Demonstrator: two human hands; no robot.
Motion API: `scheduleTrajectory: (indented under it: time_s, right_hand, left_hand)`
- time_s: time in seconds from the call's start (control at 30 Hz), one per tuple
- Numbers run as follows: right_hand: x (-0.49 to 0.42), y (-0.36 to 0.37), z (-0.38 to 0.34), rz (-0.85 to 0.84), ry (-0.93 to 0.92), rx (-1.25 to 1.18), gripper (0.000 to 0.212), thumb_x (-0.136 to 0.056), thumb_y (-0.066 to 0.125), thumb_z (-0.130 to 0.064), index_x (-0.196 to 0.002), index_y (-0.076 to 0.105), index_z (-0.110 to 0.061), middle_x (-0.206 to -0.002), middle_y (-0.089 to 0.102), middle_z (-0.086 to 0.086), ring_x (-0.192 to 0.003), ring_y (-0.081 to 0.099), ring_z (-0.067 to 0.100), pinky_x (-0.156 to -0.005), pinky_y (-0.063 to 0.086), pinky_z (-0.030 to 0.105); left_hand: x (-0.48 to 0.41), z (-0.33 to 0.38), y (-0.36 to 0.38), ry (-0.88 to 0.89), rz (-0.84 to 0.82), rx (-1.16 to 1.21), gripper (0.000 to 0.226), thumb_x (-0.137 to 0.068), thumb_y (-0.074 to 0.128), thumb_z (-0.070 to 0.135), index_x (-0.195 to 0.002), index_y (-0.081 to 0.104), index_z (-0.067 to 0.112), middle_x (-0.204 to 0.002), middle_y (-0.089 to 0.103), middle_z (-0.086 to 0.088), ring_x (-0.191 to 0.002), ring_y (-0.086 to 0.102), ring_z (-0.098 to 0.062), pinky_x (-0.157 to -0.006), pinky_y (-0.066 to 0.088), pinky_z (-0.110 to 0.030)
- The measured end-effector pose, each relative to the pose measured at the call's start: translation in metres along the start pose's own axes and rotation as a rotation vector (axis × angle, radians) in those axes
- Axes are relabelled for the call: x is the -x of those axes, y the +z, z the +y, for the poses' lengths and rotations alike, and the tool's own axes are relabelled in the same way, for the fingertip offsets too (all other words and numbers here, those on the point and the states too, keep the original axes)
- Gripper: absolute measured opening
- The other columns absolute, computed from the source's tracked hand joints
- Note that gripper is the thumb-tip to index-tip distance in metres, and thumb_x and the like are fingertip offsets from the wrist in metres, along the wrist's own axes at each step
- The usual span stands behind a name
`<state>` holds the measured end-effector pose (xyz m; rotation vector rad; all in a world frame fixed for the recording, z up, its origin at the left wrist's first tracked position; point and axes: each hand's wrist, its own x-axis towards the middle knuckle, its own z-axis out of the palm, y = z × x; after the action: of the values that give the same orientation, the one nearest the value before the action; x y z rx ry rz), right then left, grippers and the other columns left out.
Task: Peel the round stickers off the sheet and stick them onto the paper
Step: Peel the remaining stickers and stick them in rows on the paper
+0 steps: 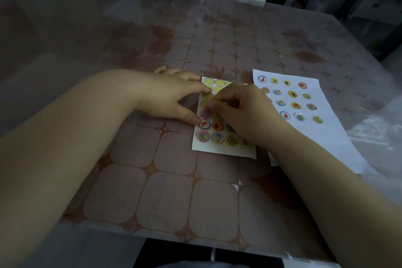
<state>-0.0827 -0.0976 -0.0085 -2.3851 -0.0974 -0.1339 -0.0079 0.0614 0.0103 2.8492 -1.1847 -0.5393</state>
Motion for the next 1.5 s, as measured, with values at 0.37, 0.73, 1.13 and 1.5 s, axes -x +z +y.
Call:
scheduleTrajectory:
  time_s: [0.37, 0.73, 1.13, 1.5]
  right_hand:
    - [0.003, -0.001, -0.001, -0.063, 0.004, -0.034, 0.019, -0.088, 0.056, -0.019, -0.080, 0.073, -0.014, -0.070, 0.062, 0.006, -0.057, 0.052, 0.005, -0.057, 0.039, 0.015]
    - [0.002, -0.007, 0.010, -0.008, -0.005, -0.053, 0.017, -0.088, 0.057, -0.023, -0.103, 0.067, -0.024, -0.078, 0.059, -0.017, -0.064, 0.056, 0.001, -0.057, 0.042, 0.008]
    - [-0.001, -0.016, 0.024, -0.066, 0.028, -0.122, 0.039, -0.084, 0.062, -0.018, -0.120, 0.051, -0.031, -0.109, 0.053, -0.017, -0.096, 0.054, -0.003, -0.074, 0.046, 0.008]
    - [0.003, -0.019, 0.017, -0.028, -0.082, 0.005, 0.049, -0.074, 0.073, -0.023, -0.115, 0.051, -0.037, -0.101, 0.047, -0.031, -0.093, 0.043, -0.023, -0.076, 0.034, -0.004]
  left_hand:
    - [0.000, 0.002, 0.000, -0.001, -0.007, 0.013, 0.076, -0.076, 0.051, 0.060, -0.142, 0.017, 0.044, -0.156, 0.007, 0.009, -0.143, 0.002, -0.015, -0.117, -0.001, -0.043]
    - [0.006, 0.004, -0.007, -0.018, 0.159, 0.161, 0.073, -0.077, 0.064, 0.044, -0.136, 0.030, 0.019, -0.126, 0.044, 0.003, -0.116, 0.042, -0.016, -0.097, 0.037, -0.029]
    - [0.006, 0.036, 0.005, -0.057, -0.005, 0.304, 0.126, -0.066, 0.072, 0.051, -0.143, -0.023, 0.018, -0.157, -0.007, 0.002, -0.144, 0.001, -0.016, -0.118, 0.013, -0.034]
    - [-0.001, 0.022, 0.008, -0.007, 0.138, 0.087, 0.102, -0.054, 0.054, 0.076, -0.140, 0.024, 0.029, -0.144, 0.016, 0.011, -0.134, 0.010, -0.013, -0.115, 0.006, -0.034]
